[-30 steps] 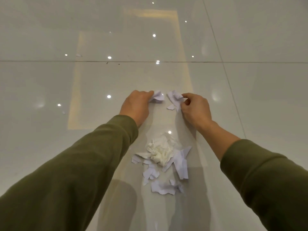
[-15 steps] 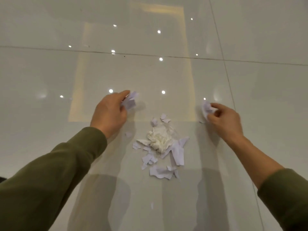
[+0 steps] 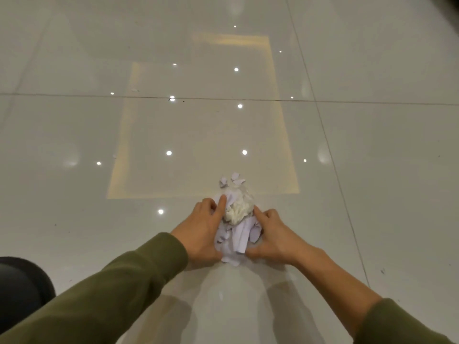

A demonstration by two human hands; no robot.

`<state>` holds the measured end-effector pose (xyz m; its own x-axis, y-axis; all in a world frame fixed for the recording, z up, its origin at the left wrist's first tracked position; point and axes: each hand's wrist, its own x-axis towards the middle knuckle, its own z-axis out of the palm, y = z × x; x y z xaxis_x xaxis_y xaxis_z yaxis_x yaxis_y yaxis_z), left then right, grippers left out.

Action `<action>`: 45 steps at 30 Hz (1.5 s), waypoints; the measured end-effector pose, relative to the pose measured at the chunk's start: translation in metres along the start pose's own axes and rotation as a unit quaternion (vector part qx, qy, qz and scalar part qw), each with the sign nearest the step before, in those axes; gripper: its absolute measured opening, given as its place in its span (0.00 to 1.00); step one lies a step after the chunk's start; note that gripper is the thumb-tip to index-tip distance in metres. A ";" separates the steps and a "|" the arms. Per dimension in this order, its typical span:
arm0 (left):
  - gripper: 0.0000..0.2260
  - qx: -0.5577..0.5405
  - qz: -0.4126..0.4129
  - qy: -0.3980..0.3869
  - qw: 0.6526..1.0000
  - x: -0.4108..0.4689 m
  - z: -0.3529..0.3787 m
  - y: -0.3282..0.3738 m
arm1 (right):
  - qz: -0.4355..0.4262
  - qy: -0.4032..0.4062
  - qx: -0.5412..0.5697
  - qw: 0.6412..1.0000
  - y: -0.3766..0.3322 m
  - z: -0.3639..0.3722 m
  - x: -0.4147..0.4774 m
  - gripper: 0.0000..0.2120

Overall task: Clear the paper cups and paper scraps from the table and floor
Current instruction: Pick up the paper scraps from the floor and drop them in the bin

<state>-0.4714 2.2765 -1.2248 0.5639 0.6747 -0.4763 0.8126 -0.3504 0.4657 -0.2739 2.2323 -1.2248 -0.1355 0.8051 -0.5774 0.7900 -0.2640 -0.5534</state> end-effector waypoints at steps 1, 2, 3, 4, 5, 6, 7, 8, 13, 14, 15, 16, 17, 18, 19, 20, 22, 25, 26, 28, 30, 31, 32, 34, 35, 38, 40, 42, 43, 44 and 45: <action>0.51 0.023 -0.004 0.019 1.000 0.002 0.003 0.006 | -0.007 0.001 0.007 1.000 -0.003 0.004 0.000 0.43; 0.49 0.033 -0.008 0.043 0.998 0.004 0.006 0.011 | -0.015 0.016 0.017 1.000 -0.006 0.008 0.001 0.42; 0.45 0.026 -0.013 0.066 0.997 0.007 0.009 0.014 | -0.027 0.038 0.031 0.998 -0.009 0.011 0.003 0.39; 0.42 0.002 -0.019 0.082 0.996 0.010 0.009 0.015 | -0.038 0.056 0.043 0.997 -0.012 0.012 0.007 0.34; 0.38 -0.032 -0.023 0.091 0.995 0.013 0.009 0.015 | -0.049 0.067 0.051 0.995 -0.014 0.012 0.010 0.29; 0.33 -0.068 -0.026 0.097 0.993 0.015 0.008 0.014 | -0.058 0.074 0.063 0.994 -0.015 0.012 0.014 0.24; 0.28 -0.095 -0.025 0.103 0.990 0.017 0.008 0.013 | -0.066 0.082 0.082 0.991 -0.016 0.011 0.016 0.18; 0.23 -0.114 -0.019 0.110 0.987 0.018 0.007 0.013 | -0.068 0.093 0.105 0.988 -0.018 0.010 0.018 0.14; 0.15 -0.218 -0.002 0.183 0.958 0.017 -0.010 0.021 | -0.079 0.148 0.194 0.967 -0.033 -0.009 0.014 0.18; 0.16 -0.222 0.007 0.201 0.954 0.016 -0.019 0.023 | -0.082 0.154 0.199 0.964 -0.039 -0.017 0.014 0.18; 0.16 -0.220 0.016 0.215 0.951 0.014 -0.030 0.024 | -0.084 0.159 0.201 0.963 -0.046 -0.025 0.015 0.18; 0.16 -0.216 0.020 0.226 0.950 0.012 -0.042 0.024 | -0.090 0.162 0.202 0.962 -0.054 -0.034 0.016 0.19; 0.16 -0.213 0.020 0.236 0.948 0.009 -0.056 0.024 | -0.098 0.163 0.203 0.961 -0.064 -0.043 0.018 0.20; 0.16 -0.213 0.016 0.248 0.945 0.005 -0.069 0.023 | -0.108 0.160 0.202 0.960 -0.075 -0.052 0.019 0.21; 0.17 -0.216 0.010 0.263 0.940 -0.001 -0.082 0.022 | -0.120 0.155 0.196 0.961 -0.087 -0.062 0.019 0.21; 0.18 -0.224 0.004 0.279 0.934 -0.007 -0.095 0.021 | -0.134 0.151 0.186 0.962 -0.101 -0.071 0.019 0.22; 0.18 -0.249 -0.008 0.310 0.918 -0.025 -0.119 0.020 | -0.166 0.144 0.161 0.962 -0.132 -0.086 0.016 0.23; 0.16 -0.280 -0.028 0.353 0.892 -0.060 -0.152 0.015 | -0.215 0.133 0.121 0.960 -0.183 -0.103 0.007 0.25; 0.16 -0.284 -0.034 0.366 0.885 -0.074 -0.163 0.012 | -0.231 0.129 0.106 0.959 -0.202 -0.106 0.003 0.25; 0.16 -0.289 -0.047 0.390 0.873 -0.106 -0.183 0.006 | -0.258 0.115 0.086 0.955 -0.239 -0.108 -0.007 0.25; 0.16 -0.284 -0.059 0.415 0.862 -0.142 -0.202 -0.002 | -0.287 0.099 0.070 0.950 -0.278 -0.105 -0.018 0.25; 0.16 -0.276 -0.066 0.426 0.859 -0.160 -0.212 -0.007 | -0.304 0.092 0.062 0.946 -0.298 -0.103 -0.024 0.24; 0.16 -0.268 -0.072 0.435 0.857 -0.178 -0.221 -0.013 | -0.321 0.086 0.057 0.942 -0.317 -0.099 -0.029 0.23; 0.17 -0.258 -0.090 0.455 0.848 -0.215 -0.236 -0.025 | -0.349 0.072 0.054 0.933 -0.356 -0.090 -0.038 0.24; 0.17 -0.254 -0.098 0.464 0.843 -0.233 -0.243 -0.032 | -0.362 0.065 0.054 0.928 -0.375 -0.084 -0.042 0.25; 0.17 -0.239 -0.127 0.495 0.826 -0.291 -0.258 -0.053 | -0.400 0.041 0.048 0.914 -0.432 -0.061 -0.055 0.26; 0.17 -0.232 -0.154 0.513 0.812 -0.331 -0.262 -0.068 | -0.420 0.020 0.046 0.906 -0.468 -0.039 -0.064 0.27; 0.16 -0.230 -0.183 0.521 0.801 -0.369 -0.256 -0.082 | -0.431 -0.004 0.040 0.901 -0.496 -0.011 -0.072 0.28; 0.16 -0.229 -0.199 0.523 0.797 -0.386 -0.250 -0.089 | -0.438 -0.016 0.036 0.898 -0.506 0.004 -0.076 0.28; 0.15 -0.227 -0.215 0.524 0.792 -0.402 -0.242 -0.096 | -0.447 -0.027 0.034 0.894 -0.514 0.020 -0.079 0.28; 0.15 -0.226 -0.230 0.524 0.788 -0.415 -0.231 -0.103 | -0.453 -0.040 0.030 0.890 -0.518 0.037 -0.082 0.27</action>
<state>-0.8232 2.1828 -0.9025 -0.3996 0.9117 0.0950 0.6268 0.1962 0.7541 -0.6937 2.2836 -0.9132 -0.7452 0.6616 0.0829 0.3015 0.4452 -0.8432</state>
